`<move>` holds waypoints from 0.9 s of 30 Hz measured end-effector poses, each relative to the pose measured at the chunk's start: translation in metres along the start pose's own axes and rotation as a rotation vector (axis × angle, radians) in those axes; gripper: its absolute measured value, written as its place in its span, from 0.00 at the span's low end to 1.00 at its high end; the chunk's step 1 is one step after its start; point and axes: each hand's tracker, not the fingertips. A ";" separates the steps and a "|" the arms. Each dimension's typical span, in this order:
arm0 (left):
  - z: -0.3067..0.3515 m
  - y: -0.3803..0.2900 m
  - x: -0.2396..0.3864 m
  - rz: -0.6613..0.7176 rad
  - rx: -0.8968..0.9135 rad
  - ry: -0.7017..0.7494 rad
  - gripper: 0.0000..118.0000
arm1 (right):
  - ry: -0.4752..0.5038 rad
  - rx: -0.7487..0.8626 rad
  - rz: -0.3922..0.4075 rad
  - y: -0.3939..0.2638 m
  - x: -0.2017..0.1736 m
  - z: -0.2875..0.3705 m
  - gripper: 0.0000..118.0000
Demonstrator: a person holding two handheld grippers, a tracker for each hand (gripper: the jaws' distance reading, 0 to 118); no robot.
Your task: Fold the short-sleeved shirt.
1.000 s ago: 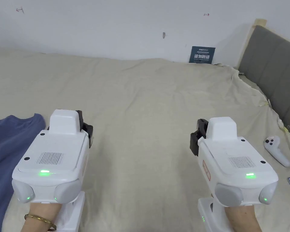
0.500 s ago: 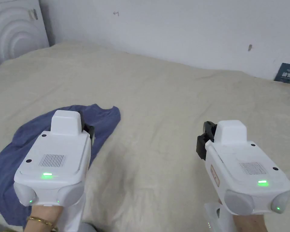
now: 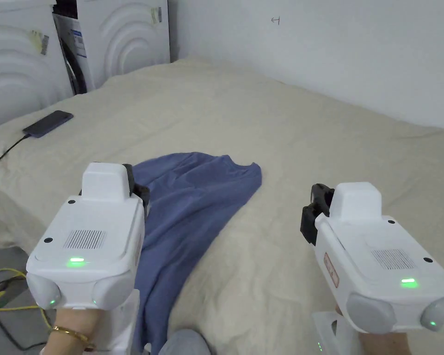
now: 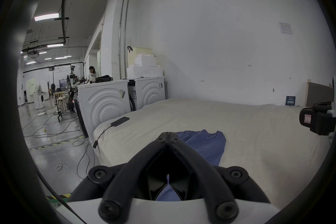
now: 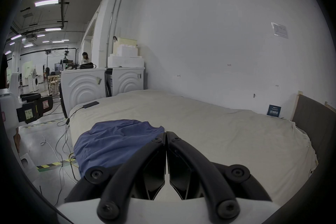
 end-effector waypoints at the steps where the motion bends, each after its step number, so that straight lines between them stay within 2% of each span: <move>1: -0.001 0.000 -0.001 -0.001 -0.009 0.004 0.00 | 0.001 -0.001 0.002 0.000 -0.001 -0.001 0.00; 3: -0.004 0.000 -0.002 0.013 -0.038 0.008 0.09 | -0.005 -0.010 -0.002 0.000 -0.002 -0.001 0.00; 4: -0.004 0.001 -0.003 0.021 -0.047 -0.002 0.19 | -0.008 -0.012 -0.008 0.000 -0.002 -0.001 0.00; 5: -0.006 0.002 -0.003 0.033 -0.057 -0.006 0.37 | -0.006 -0.014 -0.016 0.000 -0.001 -0.001 0.00; 6: -0.009 0.003 -0.004 0.049 -0.068 -0.015 0.43 | -0.006 -0.016 -0.021 0.000 -0.001 -0.001 0.00; 7: -0.012 0.004 -0.004 0.064 -0.076 -0.027 0.43 | -0.007 -0.016 -0.021 0.000 -0.001 0.000 0.00; 9: -0.021 0.003 -0.007 0.081 -0.092 -0.062 0.84 | -0.012 -0.015 -0.009 0.001 0.000 0.000 0.00; 10: -0.026 0.005 -0.007 0.084 -0.107 -0.085 0.99 | -0.014 -0.013 -0.005 0.002 -0.001 0.001 0.00; 18: -0.090 0.022 0.010 0.064 -0.215 -0.175 1.00 | -0.040 -0.001 -0.037 0.008 0.007 0.002 0.00; 22: -0.141 0.023 0.025 0.070 -0.357 -0.243 1.00 | -0.048 -0.010 -0.036 0.007 0.011 -0.007 0.00; 27: -0.218 0.017 0.047 0.065 -0.558 -0.243 1.00 | -0.060 -0.043 -0.046 -0.003 0.018 -0.026 0.00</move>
